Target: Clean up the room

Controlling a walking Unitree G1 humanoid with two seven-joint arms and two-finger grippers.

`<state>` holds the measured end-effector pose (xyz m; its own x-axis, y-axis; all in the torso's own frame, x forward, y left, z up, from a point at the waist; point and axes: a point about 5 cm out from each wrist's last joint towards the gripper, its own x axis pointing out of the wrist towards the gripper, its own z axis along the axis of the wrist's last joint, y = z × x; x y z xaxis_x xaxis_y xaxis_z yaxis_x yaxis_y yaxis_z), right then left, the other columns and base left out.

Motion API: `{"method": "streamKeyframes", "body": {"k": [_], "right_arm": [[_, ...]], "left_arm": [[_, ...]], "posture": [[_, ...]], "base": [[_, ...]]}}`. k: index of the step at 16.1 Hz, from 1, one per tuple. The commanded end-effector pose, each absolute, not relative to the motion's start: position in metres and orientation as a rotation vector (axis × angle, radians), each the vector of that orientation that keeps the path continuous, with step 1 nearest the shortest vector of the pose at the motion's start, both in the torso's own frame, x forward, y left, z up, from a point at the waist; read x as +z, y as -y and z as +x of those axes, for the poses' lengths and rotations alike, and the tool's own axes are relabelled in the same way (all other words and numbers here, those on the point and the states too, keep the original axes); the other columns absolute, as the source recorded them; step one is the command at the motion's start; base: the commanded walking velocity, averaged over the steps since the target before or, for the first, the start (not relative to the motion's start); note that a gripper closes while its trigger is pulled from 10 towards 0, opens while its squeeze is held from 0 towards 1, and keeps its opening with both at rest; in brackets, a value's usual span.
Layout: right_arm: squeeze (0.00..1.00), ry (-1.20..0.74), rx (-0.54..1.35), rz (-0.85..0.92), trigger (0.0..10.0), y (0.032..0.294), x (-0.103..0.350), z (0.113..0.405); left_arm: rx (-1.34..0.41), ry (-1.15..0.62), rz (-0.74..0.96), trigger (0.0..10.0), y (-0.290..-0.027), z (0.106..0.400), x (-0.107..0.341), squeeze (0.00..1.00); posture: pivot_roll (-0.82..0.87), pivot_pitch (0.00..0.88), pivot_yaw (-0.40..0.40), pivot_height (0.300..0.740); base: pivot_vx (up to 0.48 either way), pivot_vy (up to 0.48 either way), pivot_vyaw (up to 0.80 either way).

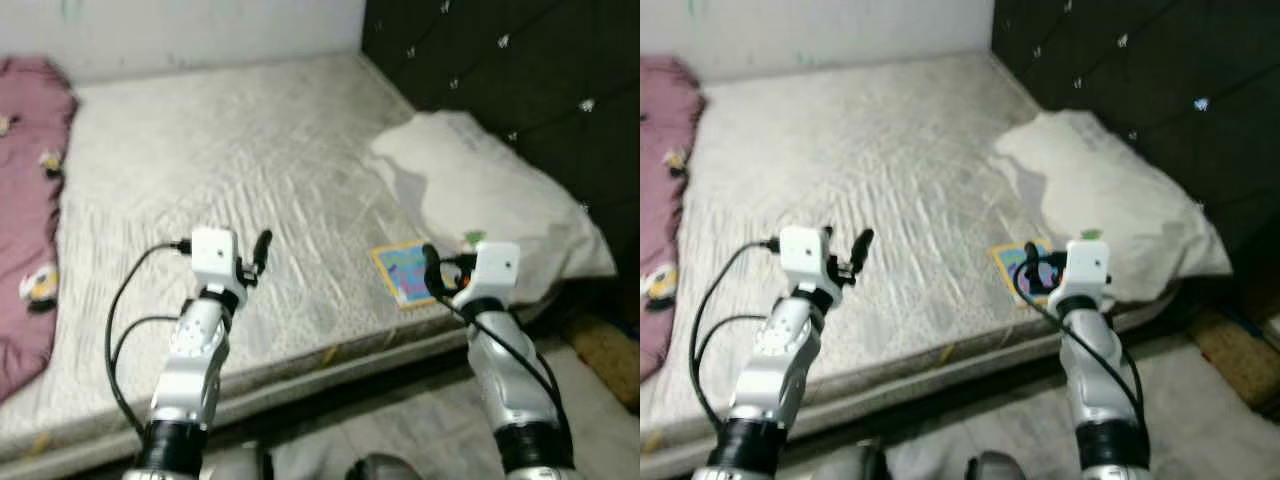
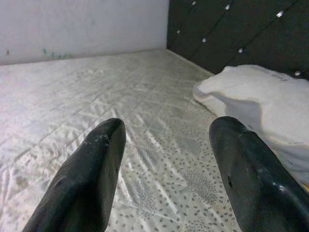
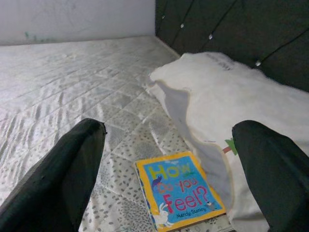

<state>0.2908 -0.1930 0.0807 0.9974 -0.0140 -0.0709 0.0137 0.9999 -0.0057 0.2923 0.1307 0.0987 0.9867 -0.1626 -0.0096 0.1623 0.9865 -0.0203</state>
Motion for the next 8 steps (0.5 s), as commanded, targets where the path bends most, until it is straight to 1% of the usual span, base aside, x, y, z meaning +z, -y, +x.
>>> {"method": "streamKeyframes", "body": {"k": [1, 7, 8], "right_arm": [[0.00, -0.047, 0.007, 0.000, 10.0, 0.1860, 0.0860, 0.2938], [0.00, -0.044, 0.018, -0.017, 10.0, 0.1848, 0.0866, 0.2942], [0.00, -0.044, 0.019, -0.017, 10.0, 0.1846, 0.0866, 0.2941]], "left_arm": [[-0.133, -0.014, -0.008, 10.0, -0.1400, 0.2932, 0.0996, 0.00], [-0.134, -0.012, -0.013, 10.0, -0.1375, 0.2941, 0.0998, 0.00], [-0.134, -0.012, -0.013, 10.0, -0.1375, 0.2940, 0.0998, 0.00]], "posture": [[-0.05, 0.041, -0.023, 0.740], [-0.05, 0.038, -0.027, 0.740], [-0.05, 0.038, -0.027, 0.740]], "base": [[0.000, 0.480, 0.00], [0.000, 0.480, 0.00], [0.000, 0.480, 0.48]]}}
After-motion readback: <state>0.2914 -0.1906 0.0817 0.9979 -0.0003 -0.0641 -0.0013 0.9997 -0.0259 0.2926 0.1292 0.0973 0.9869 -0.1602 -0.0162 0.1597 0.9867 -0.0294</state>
